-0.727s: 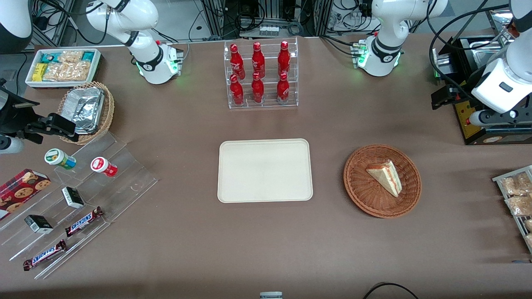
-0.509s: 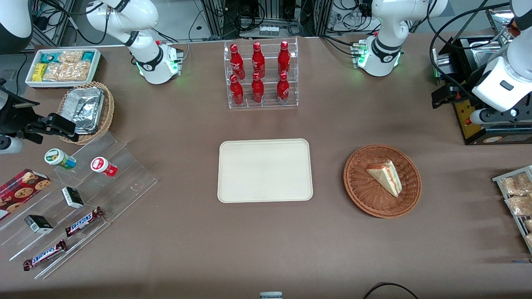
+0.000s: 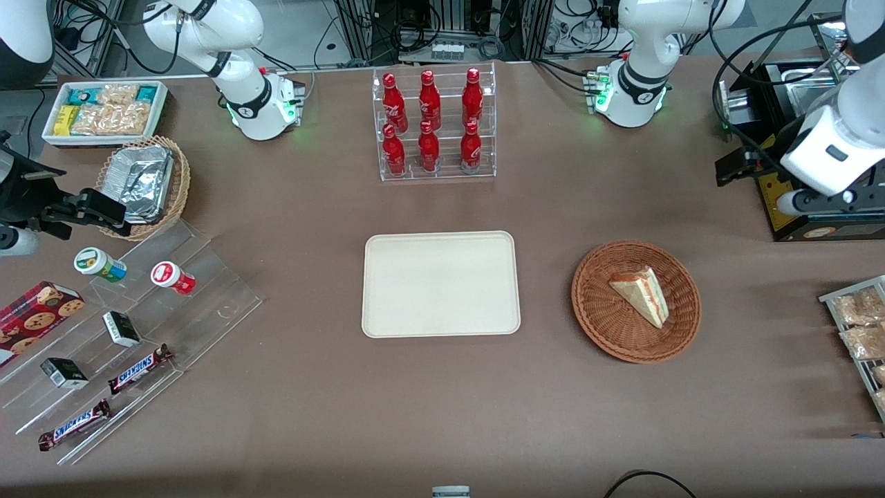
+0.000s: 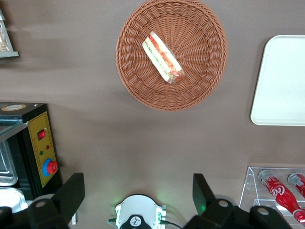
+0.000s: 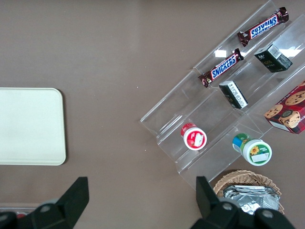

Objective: Place sandwich from basket to tray
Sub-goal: 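Move the left gripper over the wicker basket above the wrapped sandwich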

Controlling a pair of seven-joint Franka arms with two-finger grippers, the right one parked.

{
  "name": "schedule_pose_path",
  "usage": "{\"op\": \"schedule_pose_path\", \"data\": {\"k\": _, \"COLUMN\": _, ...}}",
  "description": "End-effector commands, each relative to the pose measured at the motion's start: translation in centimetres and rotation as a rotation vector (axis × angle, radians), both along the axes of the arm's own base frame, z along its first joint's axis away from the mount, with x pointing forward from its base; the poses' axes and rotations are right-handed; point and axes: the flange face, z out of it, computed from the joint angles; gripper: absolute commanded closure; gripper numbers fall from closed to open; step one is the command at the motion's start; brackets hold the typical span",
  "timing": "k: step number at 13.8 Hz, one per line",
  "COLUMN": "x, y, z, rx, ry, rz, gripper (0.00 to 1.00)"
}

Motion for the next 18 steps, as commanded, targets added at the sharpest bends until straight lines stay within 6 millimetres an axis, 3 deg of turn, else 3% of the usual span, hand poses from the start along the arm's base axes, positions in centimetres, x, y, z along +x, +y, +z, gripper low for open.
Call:
{"op": "schedule_pose_path", "data": {"k": 1, "x": 0.2, "y": 0.8, "z": -3.1, "rx": 0.003, "ry": -0.017, "rz": 0.018, "gripper": 0.0}}
{"op": "schedule_pose_path", "data": {"k": 6, "x": -0.4, "y": 0.7, "z": -9.4, "rx": 0.01, "ry": -0.08, "rz": 0.07, "gripper": 0.0}}
{"op": "schedule_pose_path", "data": {"k": 12, "x": -0.2, "y": -1.9, "z": -15.7, "rx": 0.019, "ry": -0.173, "rz": 0.299, "gripper": 0.0}}
{"op": "schedule_pose_path", "data": {"k": 18, "x": 0.7, "y": -2.3, "z": -22.0, "rx": 0.018, "ry": -0.203, "rz": 0.486, "gripper": 0.0}}
